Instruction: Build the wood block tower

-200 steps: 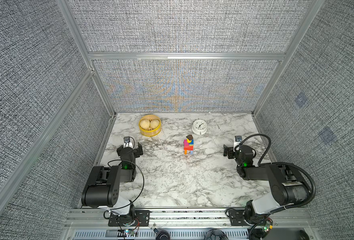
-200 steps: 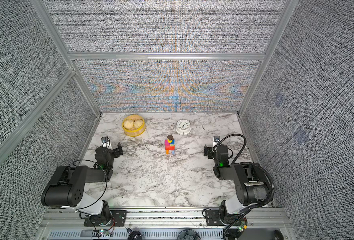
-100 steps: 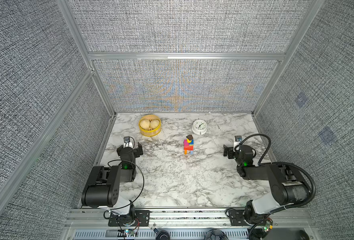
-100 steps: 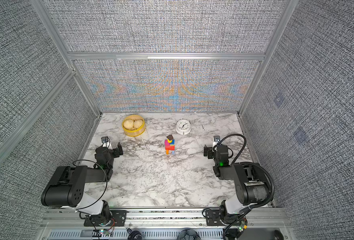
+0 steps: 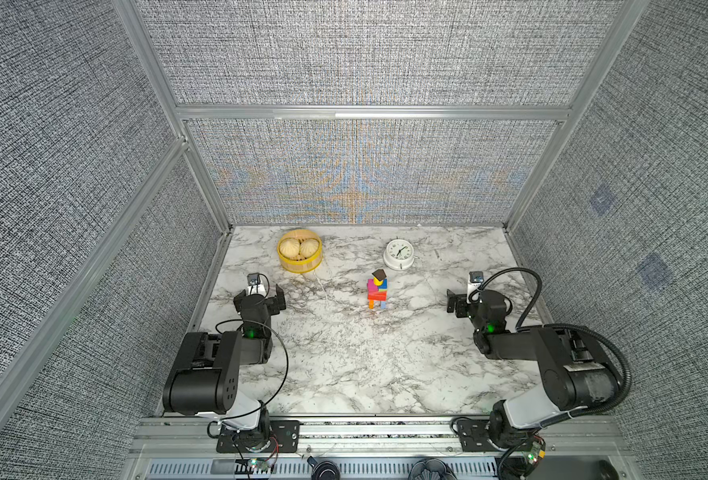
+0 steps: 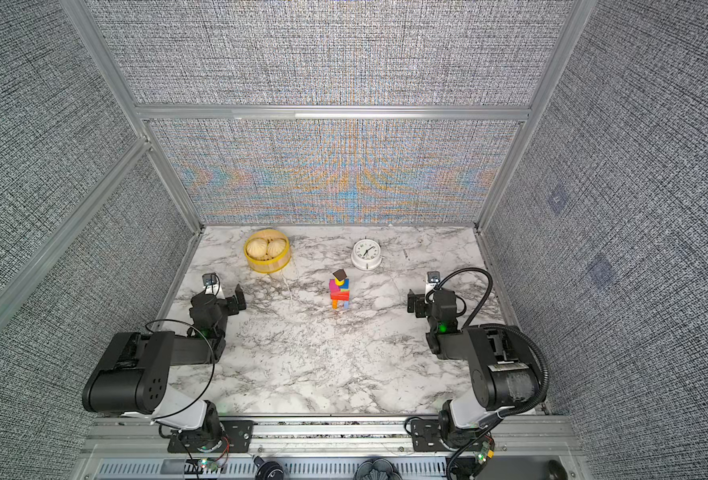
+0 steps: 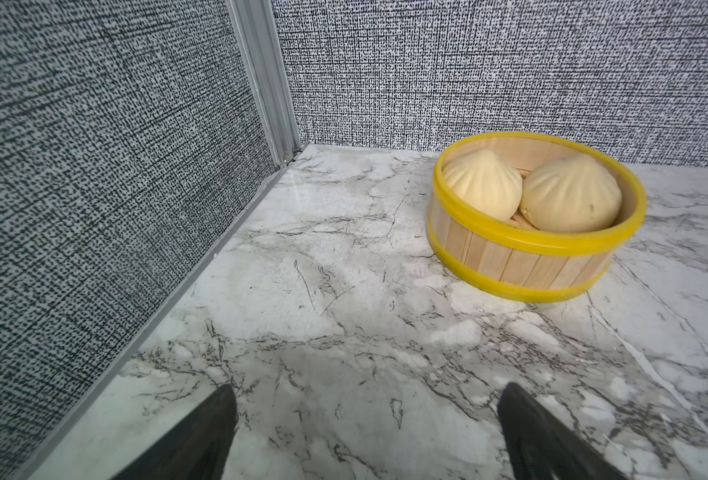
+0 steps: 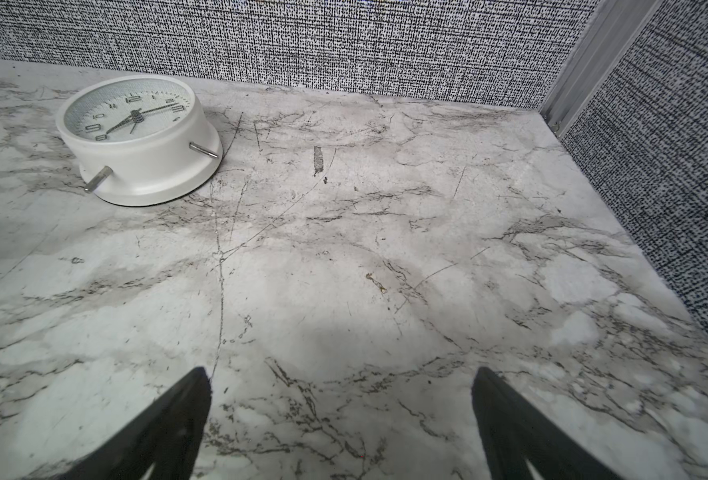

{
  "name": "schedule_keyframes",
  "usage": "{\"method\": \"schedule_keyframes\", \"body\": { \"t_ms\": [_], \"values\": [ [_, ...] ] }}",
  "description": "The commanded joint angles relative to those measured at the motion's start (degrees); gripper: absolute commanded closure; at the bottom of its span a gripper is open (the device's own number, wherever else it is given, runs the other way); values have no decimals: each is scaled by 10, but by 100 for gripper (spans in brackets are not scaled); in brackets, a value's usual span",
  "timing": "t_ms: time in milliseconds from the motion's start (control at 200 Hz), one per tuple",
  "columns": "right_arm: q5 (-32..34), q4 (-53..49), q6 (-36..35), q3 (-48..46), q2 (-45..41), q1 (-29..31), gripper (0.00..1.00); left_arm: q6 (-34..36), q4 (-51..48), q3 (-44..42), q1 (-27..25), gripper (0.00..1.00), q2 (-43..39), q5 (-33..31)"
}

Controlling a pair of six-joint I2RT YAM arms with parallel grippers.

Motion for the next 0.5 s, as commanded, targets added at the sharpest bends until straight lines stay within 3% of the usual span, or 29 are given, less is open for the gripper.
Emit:
{"method": "schedule_keyframes", "body": {
  "t_ms": [0,495],
  "values": [
    [-1,10,3,1,-1,1,1,6,11,1,0,1,1,-3],
    [2,16,1,-3,-2,2,1,5,14,-2,1,1,0,-3]
  ]
}}
